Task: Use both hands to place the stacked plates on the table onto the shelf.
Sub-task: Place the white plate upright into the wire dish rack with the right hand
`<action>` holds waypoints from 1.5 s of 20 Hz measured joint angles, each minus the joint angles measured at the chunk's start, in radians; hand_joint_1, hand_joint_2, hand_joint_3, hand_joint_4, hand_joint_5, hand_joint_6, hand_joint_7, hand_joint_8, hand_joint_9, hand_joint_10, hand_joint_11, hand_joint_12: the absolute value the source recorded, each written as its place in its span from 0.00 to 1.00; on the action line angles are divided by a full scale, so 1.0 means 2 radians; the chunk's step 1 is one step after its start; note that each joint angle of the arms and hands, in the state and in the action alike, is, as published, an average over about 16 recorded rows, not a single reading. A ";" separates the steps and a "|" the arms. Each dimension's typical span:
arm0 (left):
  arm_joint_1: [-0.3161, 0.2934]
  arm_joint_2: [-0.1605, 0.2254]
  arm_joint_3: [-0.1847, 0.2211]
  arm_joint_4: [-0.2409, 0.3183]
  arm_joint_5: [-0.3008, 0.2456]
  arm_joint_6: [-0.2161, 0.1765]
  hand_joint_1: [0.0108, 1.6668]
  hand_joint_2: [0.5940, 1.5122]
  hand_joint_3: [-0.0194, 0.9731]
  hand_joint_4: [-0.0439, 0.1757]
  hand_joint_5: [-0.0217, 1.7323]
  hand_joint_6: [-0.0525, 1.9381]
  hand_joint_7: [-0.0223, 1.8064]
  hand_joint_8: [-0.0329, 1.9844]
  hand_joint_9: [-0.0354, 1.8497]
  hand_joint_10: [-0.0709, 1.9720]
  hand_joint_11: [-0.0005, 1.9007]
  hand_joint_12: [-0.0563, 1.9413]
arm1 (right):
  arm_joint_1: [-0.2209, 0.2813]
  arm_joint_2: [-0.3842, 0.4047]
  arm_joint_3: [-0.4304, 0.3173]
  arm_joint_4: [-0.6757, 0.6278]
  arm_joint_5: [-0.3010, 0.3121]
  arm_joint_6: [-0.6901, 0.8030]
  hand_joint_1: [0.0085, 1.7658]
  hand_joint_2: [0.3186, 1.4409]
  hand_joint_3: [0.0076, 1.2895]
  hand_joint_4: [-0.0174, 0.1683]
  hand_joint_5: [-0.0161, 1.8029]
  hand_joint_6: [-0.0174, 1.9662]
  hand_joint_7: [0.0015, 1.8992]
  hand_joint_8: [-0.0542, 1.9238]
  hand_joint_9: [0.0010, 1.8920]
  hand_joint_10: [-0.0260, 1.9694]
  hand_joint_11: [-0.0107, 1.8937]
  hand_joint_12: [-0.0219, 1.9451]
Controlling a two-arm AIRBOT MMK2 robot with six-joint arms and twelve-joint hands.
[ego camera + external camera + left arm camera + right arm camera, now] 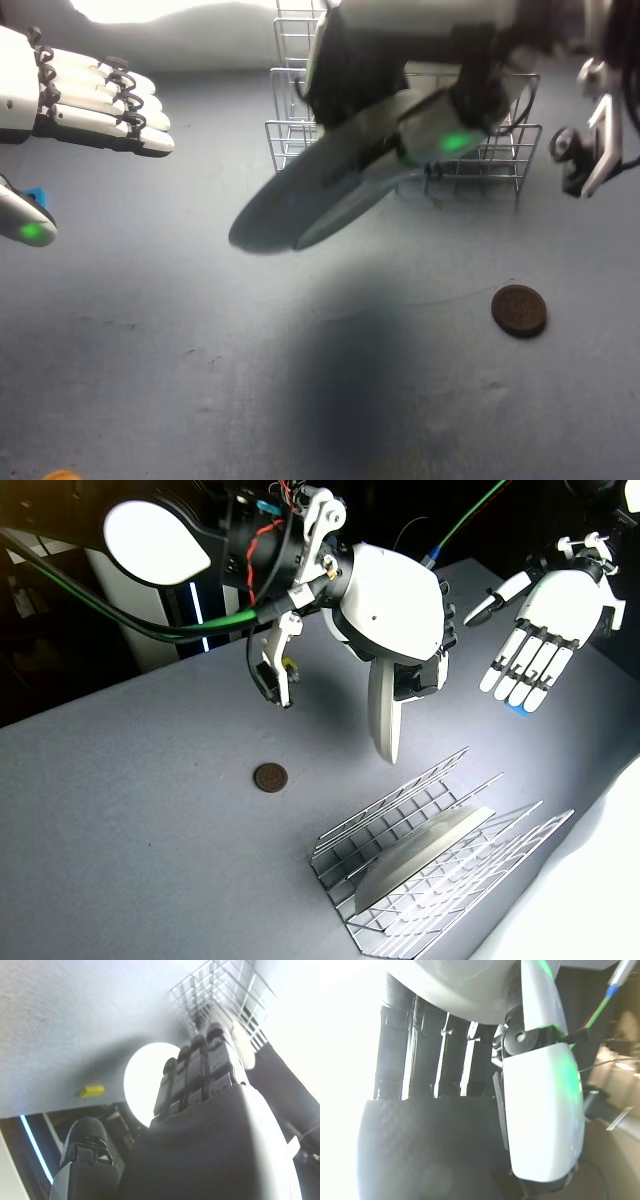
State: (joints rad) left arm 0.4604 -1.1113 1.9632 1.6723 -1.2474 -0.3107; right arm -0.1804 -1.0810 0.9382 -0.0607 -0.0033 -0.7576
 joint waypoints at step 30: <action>0.010 0.000 -0.002 0.005 0.007 0.012 0.00 0.64 0.03 0.21 0.02 0.03 0.02 0.01 0.03 0.04 0.01 0.02 | 0.043 -0.018 0.144 0.012 -0.050 0.302 0.71 0.60 0.00 0.17 0.58 0.39 0.58 0.42 0.66 0.12 0.44 0.62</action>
State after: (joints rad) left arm 0.4814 -1.1123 1.9594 1.6816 -1.2341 -0.2860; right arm -0.0945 -1.1168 1.2254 -0.0370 -0.1036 -0.1528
